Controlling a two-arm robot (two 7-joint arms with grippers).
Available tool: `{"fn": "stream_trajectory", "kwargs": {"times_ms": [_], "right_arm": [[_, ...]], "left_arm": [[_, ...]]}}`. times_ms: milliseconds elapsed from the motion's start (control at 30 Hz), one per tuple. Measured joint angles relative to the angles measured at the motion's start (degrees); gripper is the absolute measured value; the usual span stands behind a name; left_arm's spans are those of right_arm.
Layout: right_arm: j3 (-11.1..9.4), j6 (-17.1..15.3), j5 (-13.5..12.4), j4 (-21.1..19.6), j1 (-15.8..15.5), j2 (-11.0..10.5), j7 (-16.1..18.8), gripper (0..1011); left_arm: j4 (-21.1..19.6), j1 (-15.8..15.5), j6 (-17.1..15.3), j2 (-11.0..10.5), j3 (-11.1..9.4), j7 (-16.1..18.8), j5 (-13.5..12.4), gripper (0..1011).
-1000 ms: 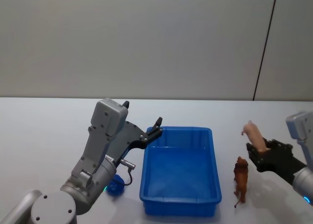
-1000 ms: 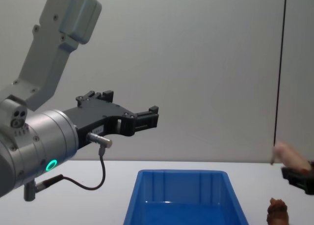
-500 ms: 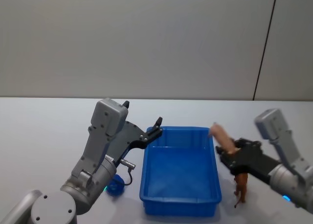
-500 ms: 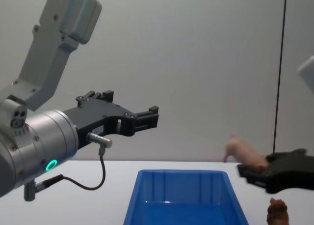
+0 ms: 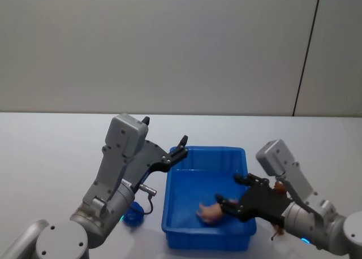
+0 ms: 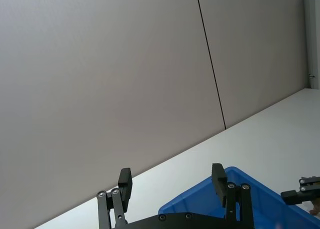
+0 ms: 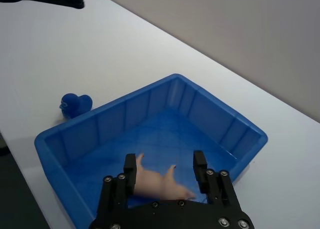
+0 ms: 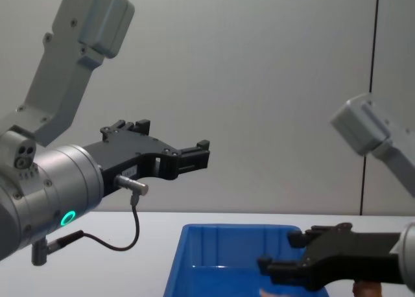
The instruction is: Pick up the two dolls from the table and place them into the box.
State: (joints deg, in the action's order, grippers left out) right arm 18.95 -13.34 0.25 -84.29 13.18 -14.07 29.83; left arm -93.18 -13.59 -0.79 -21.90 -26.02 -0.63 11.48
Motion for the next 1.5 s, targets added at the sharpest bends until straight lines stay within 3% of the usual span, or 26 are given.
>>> {"fn": "stream_trajectory", "kwargs": {"times_ms": [200, 433, 1033, 1500], "right_arm": [[0.6, 0.1, 0.4, 0.3, 0.1, 0.4, 0.3, 837], [0.6, 0.9, -0.4, -0.1, -0.4, 0.1, -1.4, 1001], [-2.4, 0.8, -5.8, -2.3, -3.3, -2.8, -9.6, 1001], [-3.4, -2.5, -6.9, 1.0, -2.3, -3.1, -12.2, 1001]], "left_arm": [[0.0, 0.0, 0.0, 0.0, 0.0, 0.0, 0.0, 1003], [0.0, 0.0, 0.0, 0.0, 0.0, 0.0, 0.0, 1003], [0.0, 0.0, 0.0, 0.0, 0.0, 0.0, 0.0, 1004], [0.0, 0.0, 0.0, 0.0, 0.0, 0.0, 0.0, 1003]]}}
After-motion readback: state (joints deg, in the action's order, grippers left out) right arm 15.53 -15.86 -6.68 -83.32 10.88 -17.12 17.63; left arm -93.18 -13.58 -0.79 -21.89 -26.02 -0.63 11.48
